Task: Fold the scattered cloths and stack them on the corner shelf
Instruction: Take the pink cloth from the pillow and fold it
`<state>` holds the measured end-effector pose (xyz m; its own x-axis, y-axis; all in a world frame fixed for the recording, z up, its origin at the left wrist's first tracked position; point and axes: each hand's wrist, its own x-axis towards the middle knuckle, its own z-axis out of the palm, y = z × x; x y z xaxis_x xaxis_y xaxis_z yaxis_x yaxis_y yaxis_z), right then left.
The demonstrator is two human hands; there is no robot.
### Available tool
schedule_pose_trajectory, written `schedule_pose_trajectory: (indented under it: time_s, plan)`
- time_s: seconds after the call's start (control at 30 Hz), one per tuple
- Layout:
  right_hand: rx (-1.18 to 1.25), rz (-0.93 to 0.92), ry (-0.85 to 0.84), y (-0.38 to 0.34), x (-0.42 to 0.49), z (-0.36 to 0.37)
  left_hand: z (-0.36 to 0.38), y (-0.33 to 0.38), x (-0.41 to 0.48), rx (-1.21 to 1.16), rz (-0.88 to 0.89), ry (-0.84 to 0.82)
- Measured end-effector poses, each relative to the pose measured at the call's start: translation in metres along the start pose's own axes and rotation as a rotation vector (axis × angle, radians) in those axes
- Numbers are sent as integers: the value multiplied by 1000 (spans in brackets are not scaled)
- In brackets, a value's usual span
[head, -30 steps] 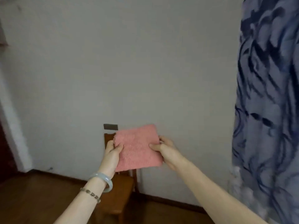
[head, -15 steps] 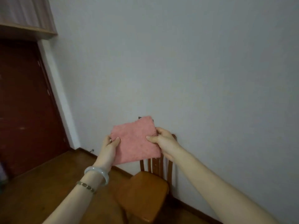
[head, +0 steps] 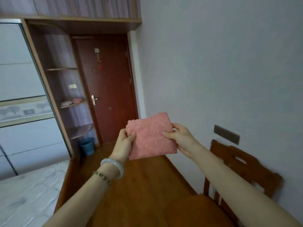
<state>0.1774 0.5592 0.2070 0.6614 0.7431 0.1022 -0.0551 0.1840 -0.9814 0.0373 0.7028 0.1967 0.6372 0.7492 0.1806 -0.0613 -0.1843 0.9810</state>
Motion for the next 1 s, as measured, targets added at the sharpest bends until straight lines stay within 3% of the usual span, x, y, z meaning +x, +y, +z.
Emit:
schedule_pose_trajectory:
  time_s: [0.37,0.67,1.0]
  plan:
    - [-2,47,-246,58,197,106,-107,-52,157,3,-23,218]
    - [18,46,-305,71,359,210,-202,-69,314,5,16,314]
    - [19,91,-362,108,516,277,-272,-120,462,-10,-38,340]
